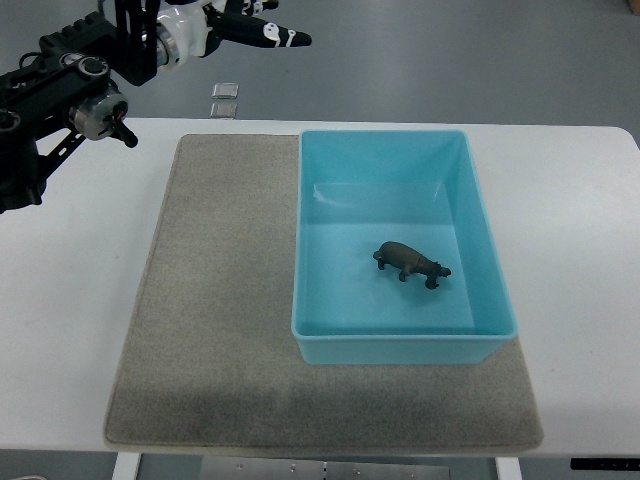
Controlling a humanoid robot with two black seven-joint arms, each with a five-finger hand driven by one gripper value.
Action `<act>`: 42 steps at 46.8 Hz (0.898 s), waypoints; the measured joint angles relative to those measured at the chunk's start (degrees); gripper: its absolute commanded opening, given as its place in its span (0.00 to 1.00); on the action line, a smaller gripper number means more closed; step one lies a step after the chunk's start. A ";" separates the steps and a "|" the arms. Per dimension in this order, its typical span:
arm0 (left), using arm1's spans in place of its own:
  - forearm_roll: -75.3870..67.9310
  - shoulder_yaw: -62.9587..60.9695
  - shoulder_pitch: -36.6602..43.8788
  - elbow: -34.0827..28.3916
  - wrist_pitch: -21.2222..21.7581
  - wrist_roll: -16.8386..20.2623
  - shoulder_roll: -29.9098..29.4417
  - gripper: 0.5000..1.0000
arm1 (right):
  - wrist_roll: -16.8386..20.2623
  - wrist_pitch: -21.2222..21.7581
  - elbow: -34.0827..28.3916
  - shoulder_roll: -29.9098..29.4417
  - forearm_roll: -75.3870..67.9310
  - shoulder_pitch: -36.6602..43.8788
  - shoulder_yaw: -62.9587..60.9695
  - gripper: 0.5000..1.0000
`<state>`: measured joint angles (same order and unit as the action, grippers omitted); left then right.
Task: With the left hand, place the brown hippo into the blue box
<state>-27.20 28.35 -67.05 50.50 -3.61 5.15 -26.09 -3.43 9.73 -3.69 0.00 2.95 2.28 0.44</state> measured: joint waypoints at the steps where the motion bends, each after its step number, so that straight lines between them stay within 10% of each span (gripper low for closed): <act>1: 1.38 0.06 0.00 -1.08 0.00 -0.03 -0.15 0.99 | 0.00 -0.01 0.00 0.00 0.01 0.01 0.00 0.87; 42: 28.34 0.32 5.16 -19.81 -7.76 0.49 -0.50 1.00 | 0.00 0.00 0.00 0.00 0.03 0.00 0.00 0.87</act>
<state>1.14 28.67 -61.90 30.69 -11.37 5.64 -26.59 -3.43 9.73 -3.69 0.00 2.97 2.29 0.44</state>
